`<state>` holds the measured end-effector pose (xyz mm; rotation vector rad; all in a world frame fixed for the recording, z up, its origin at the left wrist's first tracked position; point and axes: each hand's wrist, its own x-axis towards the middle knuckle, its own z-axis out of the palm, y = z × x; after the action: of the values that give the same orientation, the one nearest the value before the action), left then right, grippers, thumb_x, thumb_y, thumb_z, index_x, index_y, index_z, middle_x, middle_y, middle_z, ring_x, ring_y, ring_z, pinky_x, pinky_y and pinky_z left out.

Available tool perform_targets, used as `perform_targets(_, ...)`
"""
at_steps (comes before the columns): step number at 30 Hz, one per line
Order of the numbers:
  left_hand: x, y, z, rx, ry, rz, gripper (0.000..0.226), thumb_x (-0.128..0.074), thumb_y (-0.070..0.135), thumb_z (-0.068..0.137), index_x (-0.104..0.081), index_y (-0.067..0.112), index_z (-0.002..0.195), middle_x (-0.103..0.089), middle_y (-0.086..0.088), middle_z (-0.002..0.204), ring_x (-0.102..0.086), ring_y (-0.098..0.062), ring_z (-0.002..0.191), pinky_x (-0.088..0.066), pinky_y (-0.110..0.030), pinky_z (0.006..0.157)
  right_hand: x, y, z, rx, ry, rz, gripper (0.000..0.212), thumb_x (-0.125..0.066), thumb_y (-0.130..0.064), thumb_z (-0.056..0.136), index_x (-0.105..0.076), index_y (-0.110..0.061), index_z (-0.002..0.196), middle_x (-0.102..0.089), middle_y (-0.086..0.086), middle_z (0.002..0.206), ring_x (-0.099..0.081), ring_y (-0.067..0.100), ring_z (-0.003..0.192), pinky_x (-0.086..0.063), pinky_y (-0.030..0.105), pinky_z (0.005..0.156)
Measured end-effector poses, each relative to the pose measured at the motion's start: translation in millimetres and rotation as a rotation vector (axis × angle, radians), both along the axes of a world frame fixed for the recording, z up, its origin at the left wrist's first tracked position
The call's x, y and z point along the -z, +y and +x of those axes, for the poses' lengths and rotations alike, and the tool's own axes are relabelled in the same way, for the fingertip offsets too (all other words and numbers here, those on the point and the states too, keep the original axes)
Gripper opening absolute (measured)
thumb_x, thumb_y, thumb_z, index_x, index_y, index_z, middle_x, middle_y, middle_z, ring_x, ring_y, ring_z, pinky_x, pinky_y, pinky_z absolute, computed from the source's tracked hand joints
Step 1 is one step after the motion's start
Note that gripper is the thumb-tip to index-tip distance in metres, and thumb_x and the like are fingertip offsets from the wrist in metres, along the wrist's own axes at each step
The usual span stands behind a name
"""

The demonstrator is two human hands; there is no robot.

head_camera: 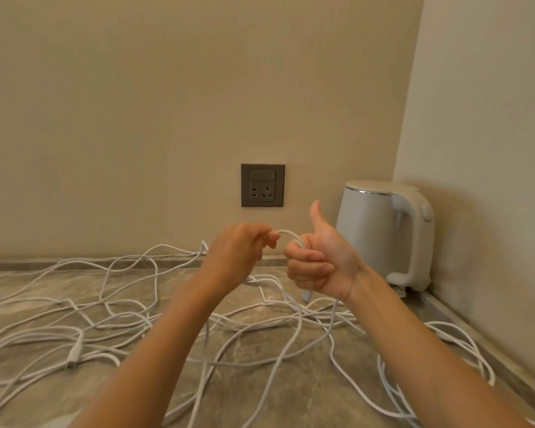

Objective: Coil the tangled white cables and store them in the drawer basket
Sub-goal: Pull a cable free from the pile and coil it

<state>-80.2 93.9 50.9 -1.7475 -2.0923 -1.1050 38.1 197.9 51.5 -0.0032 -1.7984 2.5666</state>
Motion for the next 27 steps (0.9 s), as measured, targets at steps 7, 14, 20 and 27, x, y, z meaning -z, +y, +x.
perform_targets(7,24.2,15.2,7.2,0.08,-0.07,-0.446,0.025,-0.043,-0.008,0.085,-0.057,0.006,0.099,-0.051,0.005,0.064,-0.048,-0.017,0.063,-0.046,-0.032,0.069,6.3,7.1,-4.8,0.034,0.223,-0.549,0.091,-0.008,-0.084,0.076,-0.046,-0.007,0.049,-0.04,0.004,0.038,-0.031,0.012,0.035,-0.032,0.02,0.033)
perform_targets(14,20.4,8.3,19.6,0.161,-0.309,-0.756,0.018,-0.026,0.006,0.098,-0.043,0.013,0.095,-0.055,-0.007,0.062,-0.053,-0.013,0.048,-0.048,-0.019,0.048,7.5,-4.1,-7.6,0.431,0.34,-0.715,0.078,-0.023,-0.073,0.087,-0.051,-0.003,0.066,-0.044,0.007,0.055,-0.043,0.016,0.045,-0.042,0.022,0.043)
perform_targets(20,15.1,6.0,21.9,0.17,-0.184,-0.885,0.024,-0.043,-0.002,0.091,-0.054,0.009,0.072,-0.065,-0.013,0.071,-0.057,-0.007,0.045,-0.054,-0.02,0.058,1.6,-6.7,-10.2,0.727,0.357,-0.516,0.067,-0.027,-0.063,0.093,-0.053,-0.002,0.085,-0.051,0.011,0.073,-0.046,0.018,0.067,-0.045,0.03,0.07)
perform_targets(27,3.1,-0.4,17.1,-0.026,0.042,-0.689,0.017,-0.051,0.009,0.09,-0.065,0.0,0.094,-0.071,-0.017,0.091,-0.063,-0.016,0.063,-0.051,-0.025,0.07,15.2,-3.9,-19.2,1.048,0.043,0.579,0.077,-0.001,-0.068,0.079,-0.051,-0.01,0.069,-0.05,0.005,0.061,-0.05,0.016,0.067,-0.04,0.037,0.092)
